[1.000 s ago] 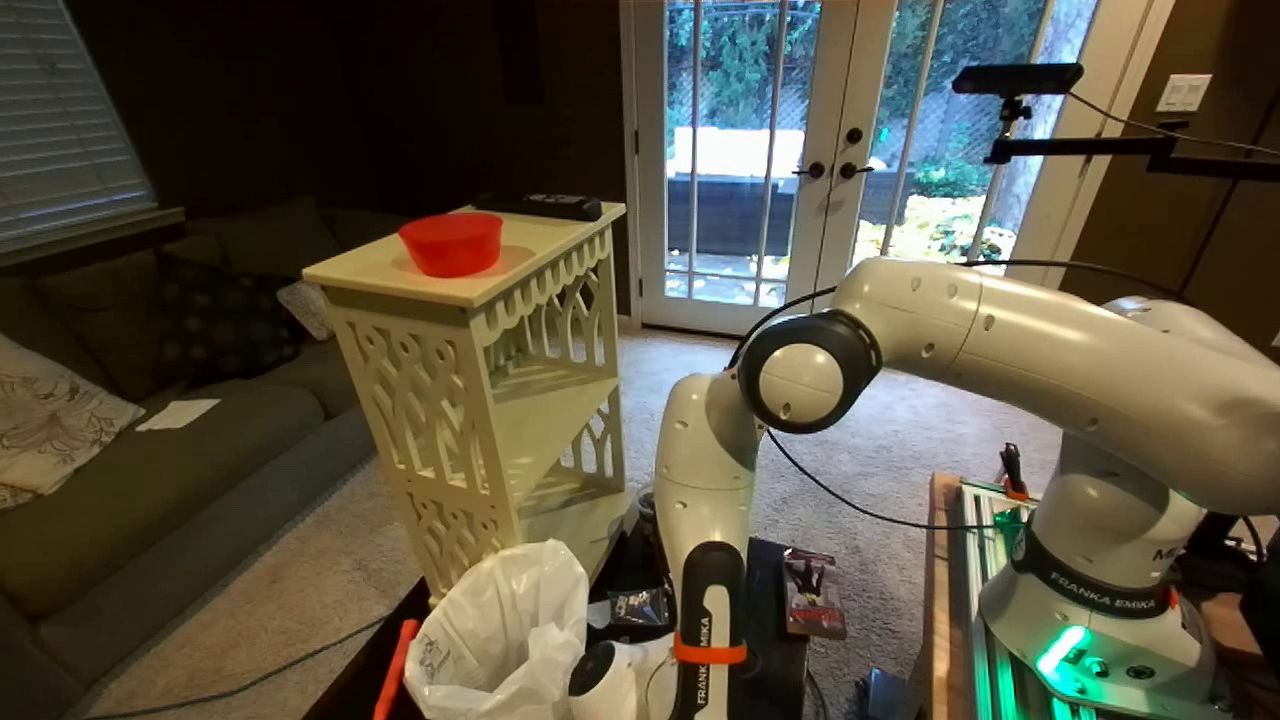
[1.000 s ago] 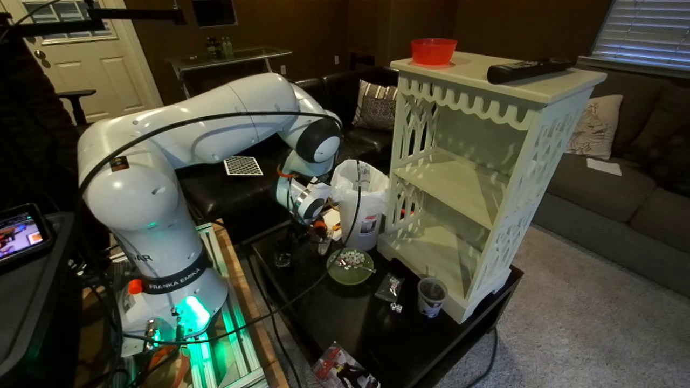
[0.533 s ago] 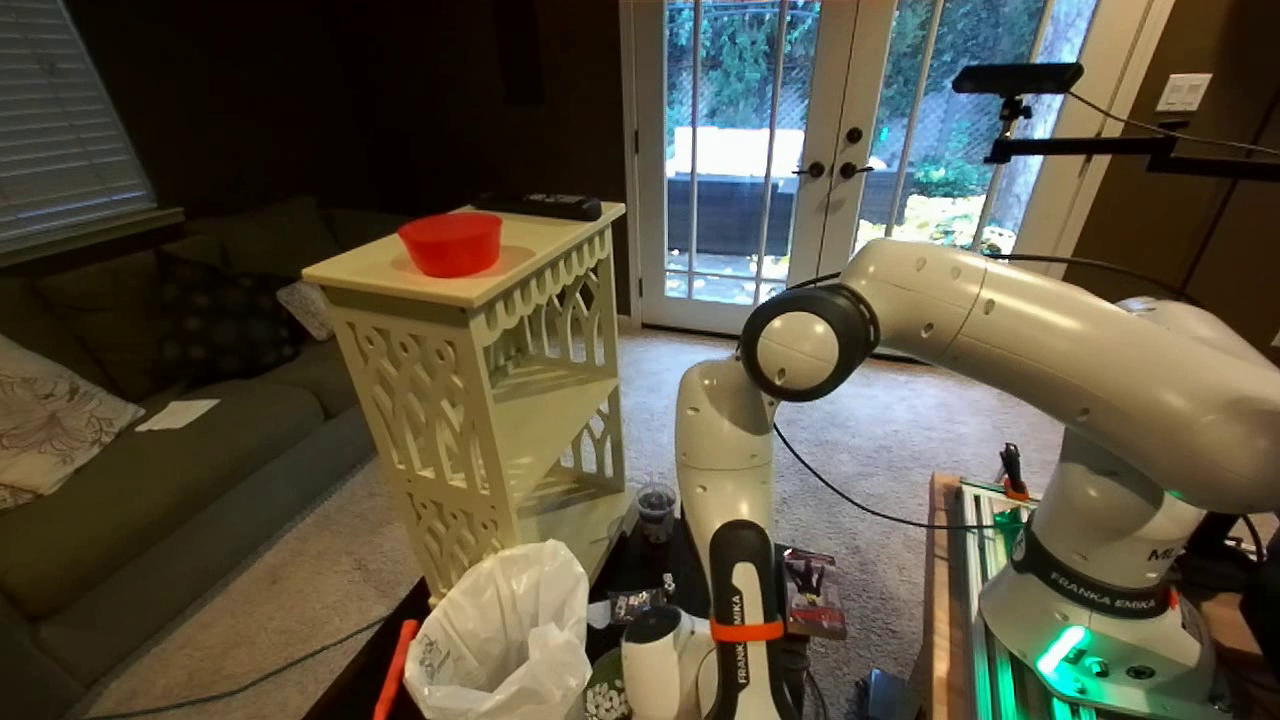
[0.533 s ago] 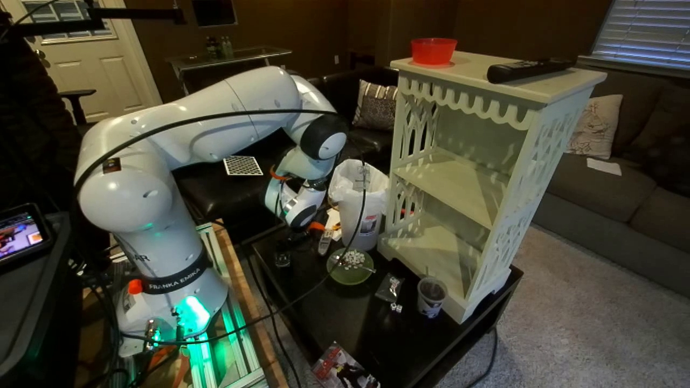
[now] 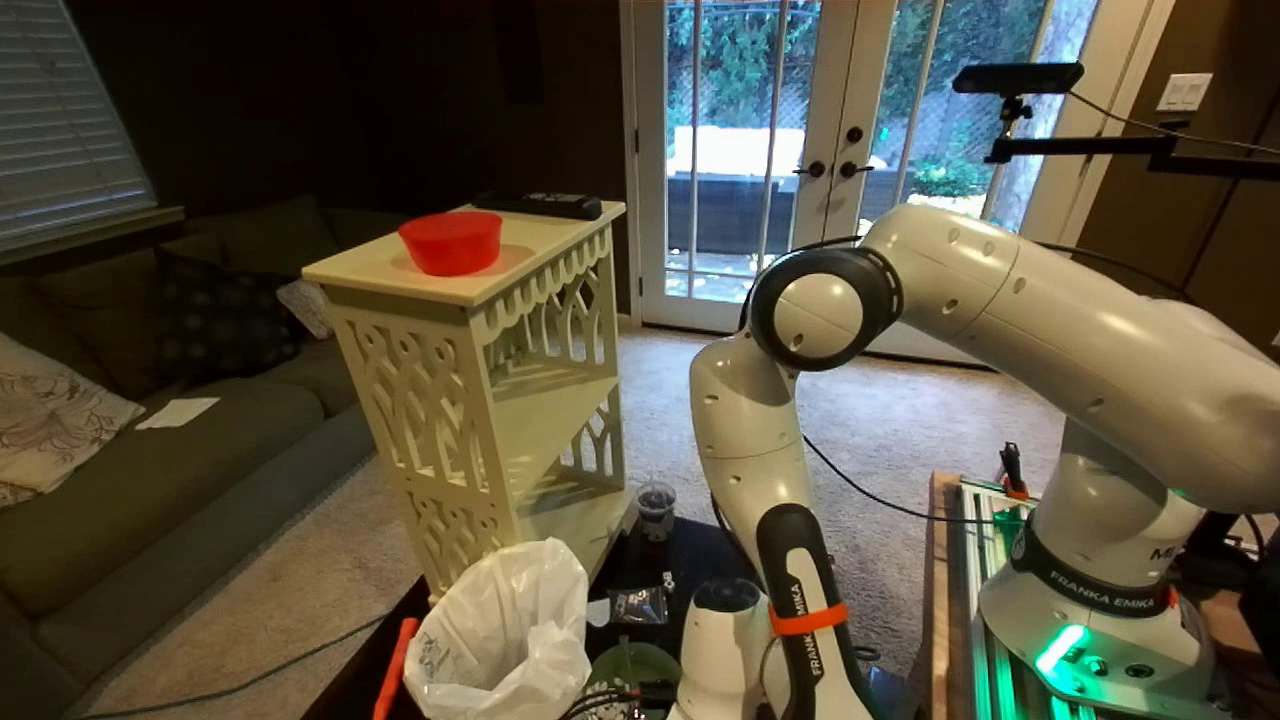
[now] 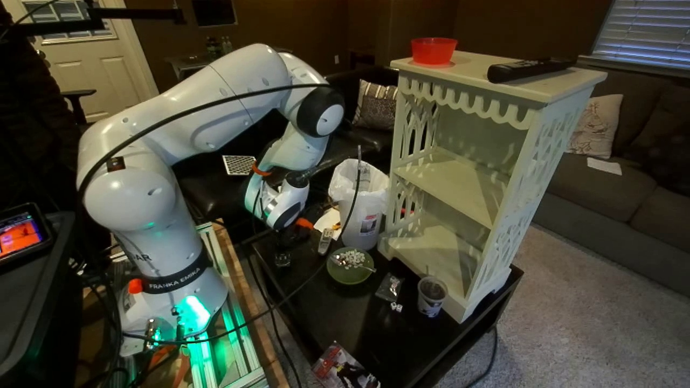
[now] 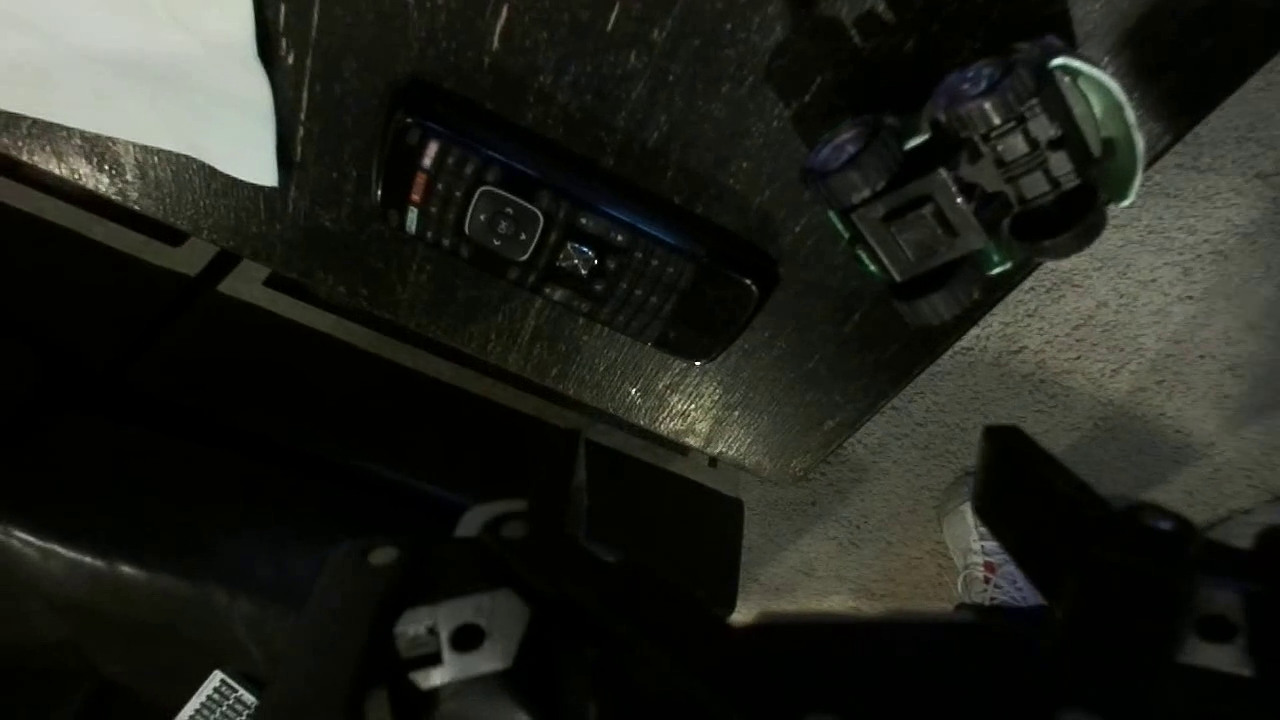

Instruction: Put the toy car on the topmost cupboard shelf

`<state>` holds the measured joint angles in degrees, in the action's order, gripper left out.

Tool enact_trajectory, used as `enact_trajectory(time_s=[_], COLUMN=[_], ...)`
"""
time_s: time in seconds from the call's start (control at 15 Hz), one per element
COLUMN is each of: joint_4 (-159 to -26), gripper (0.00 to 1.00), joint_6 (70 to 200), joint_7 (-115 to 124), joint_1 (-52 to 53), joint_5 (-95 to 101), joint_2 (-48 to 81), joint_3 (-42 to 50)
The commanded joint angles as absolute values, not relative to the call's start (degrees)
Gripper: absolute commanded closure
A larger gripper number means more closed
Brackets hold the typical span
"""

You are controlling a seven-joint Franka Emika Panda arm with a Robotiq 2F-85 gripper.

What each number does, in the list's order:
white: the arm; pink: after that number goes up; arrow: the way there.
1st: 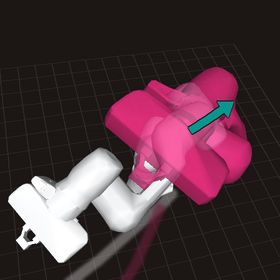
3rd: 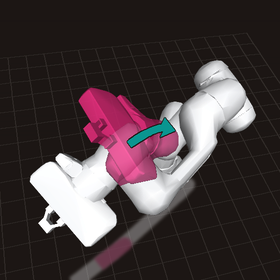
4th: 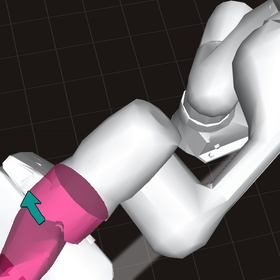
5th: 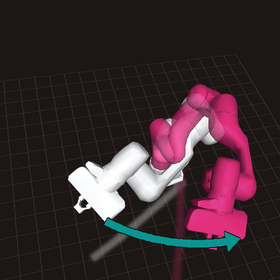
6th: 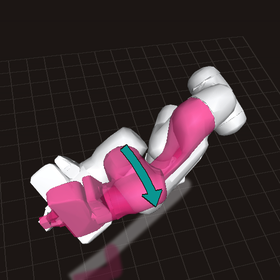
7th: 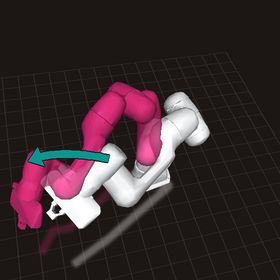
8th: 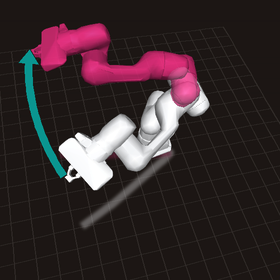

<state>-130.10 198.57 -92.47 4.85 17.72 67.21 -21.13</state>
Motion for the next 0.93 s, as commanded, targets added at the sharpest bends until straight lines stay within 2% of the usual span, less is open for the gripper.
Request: enact_trajectory(time_s=[0.0,0.47,0.87], joint_4=[-127.0,-125.1,-125.4], gripper=[0.00,0.00,0.00], joint_6=[201.5,201.9,193.9], joint_7=[-83.3,-62.9,-50.6], joint_1=[5.3,9.2,3.1], joint_5=[18.3,15.7,22.9], joint_2=[69.6,71.4,74.1], joint_3=[-20.0,-14.8,-20.1])
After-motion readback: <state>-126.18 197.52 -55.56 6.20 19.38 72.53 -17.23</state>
